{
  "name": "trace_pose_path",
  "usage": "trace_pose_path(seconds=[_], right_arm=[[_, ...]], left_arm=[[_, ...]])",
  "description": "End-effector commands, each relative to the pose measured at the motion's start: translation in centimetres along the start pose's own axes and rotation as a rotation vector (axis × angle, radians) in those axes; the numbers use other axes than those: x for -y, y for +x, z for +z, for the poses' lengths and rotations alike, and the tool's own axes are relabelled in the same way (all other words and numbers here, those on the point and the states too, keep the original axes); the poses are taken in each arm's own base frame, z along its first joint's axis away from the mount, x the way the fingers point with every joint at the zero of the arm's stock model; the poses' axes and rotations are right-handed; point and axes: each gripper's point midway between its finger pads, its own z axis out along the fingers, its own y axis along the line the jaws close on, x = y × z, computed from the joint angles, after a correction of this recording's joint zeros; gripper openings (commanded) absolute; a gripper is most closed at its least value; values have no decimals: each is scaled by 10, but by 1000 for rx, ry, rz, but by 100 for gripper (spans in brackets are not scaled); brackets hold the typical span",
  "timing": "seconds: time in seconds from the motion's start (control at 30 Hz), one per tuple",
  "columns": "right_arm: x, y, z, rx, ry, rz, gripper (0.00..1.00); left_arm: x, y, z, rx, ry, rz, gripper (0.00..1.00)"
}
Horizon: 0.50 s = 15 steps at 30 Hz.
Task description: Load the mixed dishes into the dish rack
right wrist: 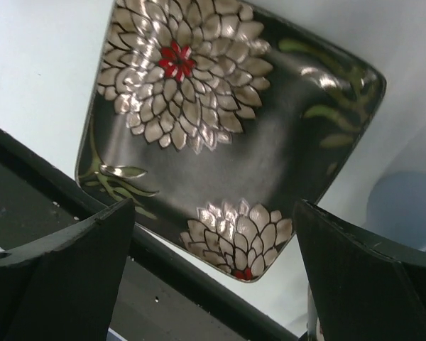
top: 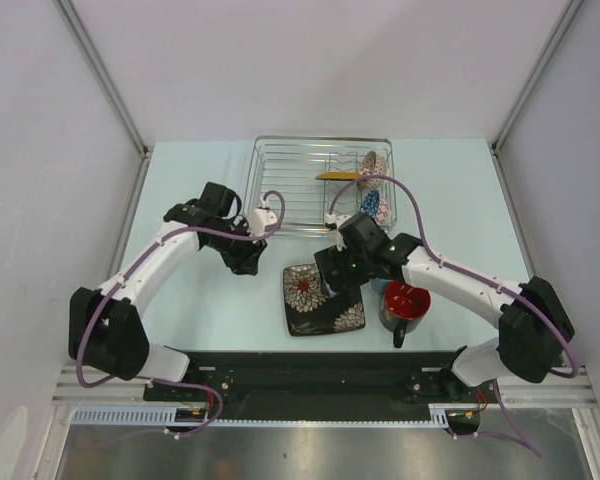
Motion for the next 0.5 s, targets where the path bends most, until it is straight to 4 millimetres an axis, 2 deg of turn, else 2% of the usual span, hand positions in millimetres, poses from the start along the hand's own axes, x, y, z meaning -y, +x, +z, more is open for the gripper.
trace_pose_path(seconds=[0.0,0.03,0.13,0.23,0.27,0.47], right_arm=[[0,2,-10,65,39,51,99],[4,12,-6,46,55,56,100],[9,22,1,45,75,81,100],[16,22,6,65,112,85,100],[20,30,10,50,128,83,100],[26,42,33,43,155,90,100]], left_arm=[[-1,-13,-14,54,-52,72,44],[-1,-12,-14,55,-53,75,44],[1,-9,-14,53,-56,72,44],[1,-8,-15,53,-58,72,44],[2,-8,-16,53,-60,73,44],[2,-5,-19,52,-76,86,44]])
